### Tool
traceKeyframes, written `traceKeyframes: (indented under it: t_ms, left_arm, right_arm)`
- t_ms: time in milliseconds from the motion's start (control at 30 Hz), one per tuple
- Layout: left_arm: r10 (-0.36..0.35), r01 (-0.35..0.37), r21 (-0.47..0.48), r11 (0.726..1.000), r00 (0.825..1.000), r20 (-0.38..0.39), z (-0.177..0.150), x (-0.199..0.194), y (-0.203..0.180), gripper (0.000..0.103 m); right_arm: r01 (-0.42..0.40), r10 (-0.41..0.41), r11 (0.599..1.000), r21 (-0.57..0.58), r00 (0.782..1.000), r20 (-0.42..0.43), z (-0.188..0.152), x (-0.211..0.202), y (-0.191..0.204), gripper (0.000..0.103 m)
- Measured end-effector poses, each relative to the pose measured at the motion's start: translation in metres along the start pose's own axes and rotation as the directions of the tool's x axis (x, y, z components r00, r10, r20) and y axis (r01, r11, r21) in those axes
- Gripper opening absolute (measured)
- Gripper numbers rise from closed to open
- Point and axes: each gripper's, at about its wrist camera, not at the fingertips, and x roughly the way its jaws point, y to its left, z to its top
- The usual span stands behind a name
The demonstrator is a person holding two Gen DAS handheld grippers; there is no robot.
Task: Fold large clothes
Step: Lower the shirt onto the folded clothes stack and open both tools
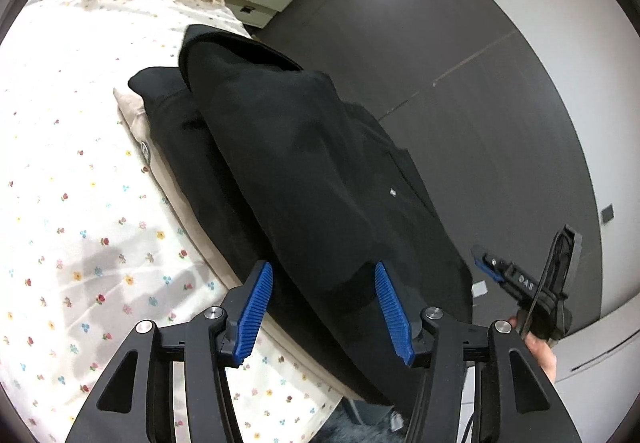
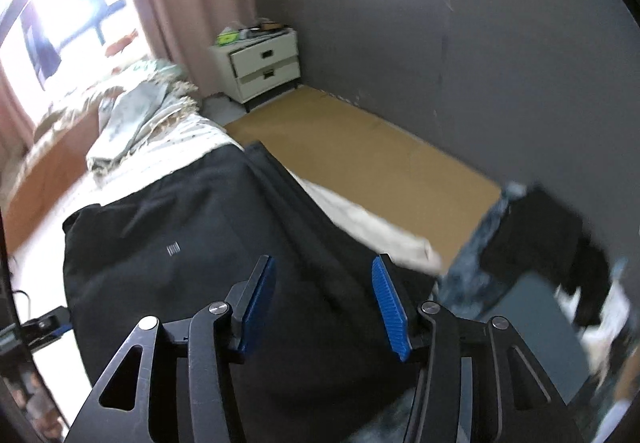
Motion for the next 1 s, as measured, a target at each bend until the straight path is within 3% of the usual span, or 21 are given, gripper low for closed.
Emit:
traceKeyframes:
  t_ms: [133, 200, 333, 367, 400, 433, 567, 667, 800, 867, 933, 967, 1000]
  left_arm:
    - [0.003, -0.004, 0.041, 0.999, 1.0, 0.004, -0.008, 0.001, -0.01, 0.055]
    - [0.002, -0.002, 0.045, 0.999, 1.0, 0.007, -0.007, 0.005, -0.008, 0.055]
    - [-0.003, 0.002, 0.062, 0.998, 1.0, 0.005, -0.008, 0.014, -0.012, 0.055]
    - [-0.008, 0.008, 0.058, 0.998, 1.0, 0.004, -0.008, 0.016, -0.012, 0.055]
    - [-0.012, 0.011, 0.052, 0.999, 1.0, 0.003, -0.007, 0.018, -0.013, 0.055]
    - [-0.009, 0.008, 0.051, 0.999, 1.0, 0.005, -0.005, 0.022, -0.013, 0.054]
    - [0.0, -0.001, 0.047, 0.999, 1.0, 0.018, 0.0, 0.025, -0.024, 0.054]
    - [0.03, -0.032, 0.056, 0.998, 0.999, 0.032, 0.005, 0.031, -0.034, 0.054]
    - [0.074, -0.077, 0.077, 0.994, 0.997, 0.038, 0.009, 0.039, -0.045, 0.054]
    - [0.074, -0.077, 0.072, 0.994, 0.996, 0.04, 0.009, 0.038, -0.045, 0.054]
    - [0.073, -0.076, 0.07, 0.995, 0.996, 0.041, 0.007, 0.038, -0.043, 0.054]
    - [0.075, -0.078, 0.07, 0.995, 0.996, 0.042, 0.007, 0.039, -0.042, 0.054]
    - [0.076, -0.079, 0.068, 0.995, 0.996, 0.041, 0.009, 0.039, -0.041, 0.054]
  right_arm:
    - [-0.057, 0.058, 0.997, 0.052, 0.998, -0.025, -0.031, -0.001, -0.015, 0.052]
    - [-0.11, 0.112, 0.991, 0.078, 0.993, -0.028, -0.045, 0.0, -0.016, 0.061]
    - [-0.221, 0.225, 0.966, 0.138, 0.974, -0.019, -0.061, 0.01, -0.016, 0.06]
    - [-0.238, 0.242, 0.961, 0.137, 0.97, -0.011, -0.061, 0.013, -0.015, 0.047]
    - [-0.248, 0.251, 0.96, 0.133, 0.968, -0.006, -0.059, 0.017, -0.013, 0.023]
    - [-0.246, 0.249, 0.961, 0.129, 0.968, -0.005, -0.058, 0.019, -0.012, 0.016]
    - [-0.273, 0.271, 0.948, 0.163, 0.962, 0.032, -0.044, 0.026, -0.018, 0.007]
    - [-0.218, 0.211, 0.959, 0.181, 0.976, 0.056, -0.035, 0.031, -0.026, 0.003]
    - [-0.164, 0.156, 0.952, 0.261, 0.986, 0.051, -0.03, 0.044, -0.042, 0.002]
    - [-0.185, 0.188, 0.93, 0.319, 0.982, 0.021, -0.035, 0.047, -0.052, 0.003]
    - [-0.227, 0.24, 0.908, 0.351, 0.971, 0.007, -0.042, 0.046, -0.057, 0.011]
    - [-0.238, 0.252, 0.904, 0.354, 0.968, 0.006, -0.046, 0.044, -0.057, 0.034]
    - [-0.244, 0.258, 0.901, 0.358, 0.966, 0.011, -0.053, 0.04, -0.059, 0.065]
